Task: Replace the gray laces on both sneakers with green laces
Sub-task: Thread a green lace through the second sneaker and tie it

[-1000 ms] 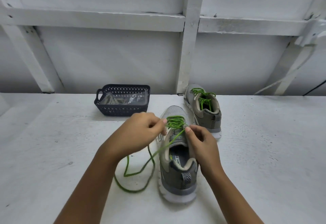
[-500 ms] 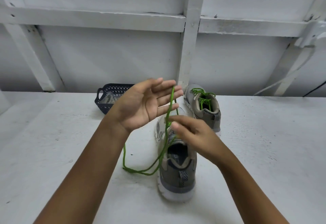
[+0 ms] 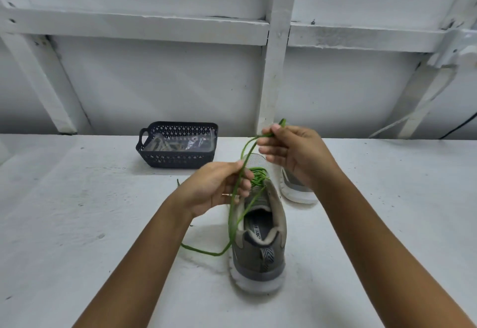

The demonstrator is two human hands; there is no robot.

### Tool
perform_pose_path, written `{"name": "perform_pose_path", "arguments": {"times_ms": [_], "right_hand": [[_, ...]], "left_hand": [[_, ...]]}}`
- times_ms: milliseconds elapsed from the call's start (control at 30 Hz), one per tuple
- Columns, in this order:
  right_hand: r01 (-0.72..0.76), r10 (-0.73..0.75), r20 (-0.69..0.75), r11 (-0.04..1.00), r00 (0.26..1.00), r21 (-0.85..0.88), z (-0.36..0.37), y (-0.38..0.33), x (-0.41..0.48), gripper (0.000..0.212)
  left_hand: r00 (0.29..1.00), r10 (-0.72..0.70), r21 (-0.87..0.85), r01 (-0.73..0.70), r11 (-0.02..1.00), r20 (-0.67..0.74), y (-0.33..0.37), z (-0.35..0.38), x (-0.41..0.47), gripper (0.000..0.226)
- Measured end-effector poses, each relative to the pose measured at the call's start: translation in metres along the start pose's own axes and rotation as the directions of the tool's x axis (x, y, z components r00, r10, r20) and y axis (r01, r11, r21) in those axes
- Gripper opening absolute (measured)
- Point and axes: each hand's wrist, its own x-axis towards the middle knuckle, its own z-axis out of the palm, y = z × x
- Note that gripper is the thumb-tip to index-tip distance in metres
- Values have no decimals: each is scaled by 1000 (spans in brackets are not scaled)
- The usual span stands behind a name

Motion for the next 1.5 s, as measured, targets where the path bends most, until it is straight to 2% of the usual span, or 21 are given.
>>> {"name": "perform_pose_path", "arguments": {"times_ms": [167, 433, 500, 567, 600, 633, 700, 733, 767, 833, 900, 967, 1033, 1133, 1200, 1367, 1500], "right_hand": [[-14, 28, -122, 994, 992, 109, -12, -1, 31, 25], [15, 20, -285, 993, 958, 119, -20, 2, 59, 22], [-32, 55, -282, 996, 958, 84, -18, 6, 60, 17], [-145, 123, -231, 986, 965, -81, -15, 12, 56, 13], [-204, 158, -196, 948, 968, -245, -13, 14, 51, 14], [-230, 173, -166, 863, 971, -450, -12, 16, 45, 17], [-146, 94, -112, 583, 989, -800, -8, 22, 33, 26], [-77, 28, -72, 443, 997, -893, -5, 23, 26, 32], [-27, -14, -34, 339, 999, -940, -1, 27, 19, 36], [23, -44, 14, 217, 999, -976, 4, 35, 5, 43], [31, -40, 27, 118, 999, -992, 7, 47, -3, 43], [-16, 2, -16, 69, 1000, -997, 7, 55, -8, 43], [-60, 23, -57, 147, 998, -987, 5, 61, -9, 40], [-82, 35, -74, 375, 997, -923, 1, 64, -9, 27], [-78, 38, -68, 482, 997, -873, -2, 65, -8, 21], [3, -1, 4, 636, 1000, -772, -5, 68, -9, 25], [11, 4, 19, 700, 1000, -714, -6, 70, -9, 27]], "left_hand": [[998, 67, -90, -67, 994, -4, -10, -8, -2, 23], [999, 51, -81, -50, 995, 14, -12, -23, -5, 18], [998, 67, -125, -67, 990, -2, -11, -24, -5, 18], [995, 88, -158, -95, 983, -50, -10, -23, -5, 17], [992, 95, -171, -108, 979, -85, -9, -23, -5, 16], [987, 100, -183, -121, 976, -123, -9, -22, -5, 15], [975, 102, -203, -142, 969, -196, -11, -20, -4, 14], [968, 101, -202, -149, 968, -228, -13, -19, -3, 13], [961, 101, -195, -154, 969, -259, -15, -17, -2, 12], [941, 112, -154, -168, 974, -320, -20, -14, 0, 12], [915, 138, -89, -184, 979, -378, -25, -10, 2, 13], [896, 163, -42, -197, 979, -414, -29, -5, 4, 15], [882, 189, 5, -207, 978, -432, -34, -1, 6, 14], [865, 229, 68, -223, 973, -446, -39, 4, 9, 17], [856, 252, 85, -240, 967, -452, -42, 5, 10, 21], [850, 275, 92, -262, 961, -450, -46, 6, 13, 22], [849, 297, 123, -271, 955, -437, -47, 7, 15, 20]]}}
